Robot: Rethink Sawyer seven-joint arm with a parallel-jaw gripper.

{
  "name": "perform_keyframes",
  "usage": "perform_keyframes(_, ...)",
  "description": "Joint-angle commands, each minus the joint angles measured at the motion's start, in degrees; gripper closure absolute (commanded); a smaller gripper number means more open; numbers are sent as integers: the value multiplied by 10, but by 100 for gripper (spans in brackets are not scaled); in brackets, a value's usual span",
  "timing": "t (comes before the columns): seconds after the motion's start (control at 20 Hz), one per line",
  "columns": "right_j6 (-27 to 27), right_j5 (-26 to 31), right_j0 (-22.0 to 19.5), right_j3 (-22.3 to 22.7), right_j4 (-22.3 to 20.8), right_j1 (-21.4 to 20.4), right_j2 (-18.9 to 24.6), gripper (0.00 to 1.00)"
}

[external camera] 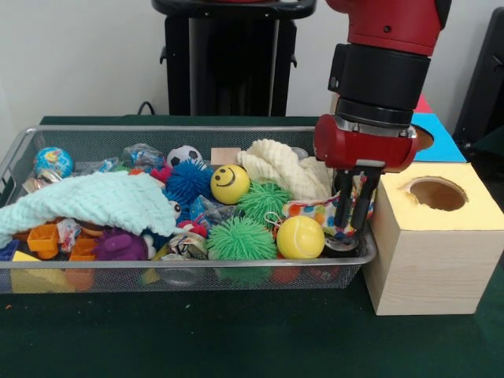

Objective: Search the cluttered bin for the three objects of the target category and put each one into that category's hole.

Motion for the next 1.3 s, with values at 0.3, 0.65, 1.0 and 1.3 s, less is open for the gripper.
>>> perform_keyframes(0.3, 29, 13, -29, 70, -20, 11, 15, 0)
perform_keyframes(0.65, 56, 11, -26, 73, -5, 13, 12, 0)
perform_keyframes(1.0, 60, 31, -27, 97, 11, 3, 22, 0)
perform_keyframes(1.3, 67, 15, -38, 108, 24, 16, 34, 0)
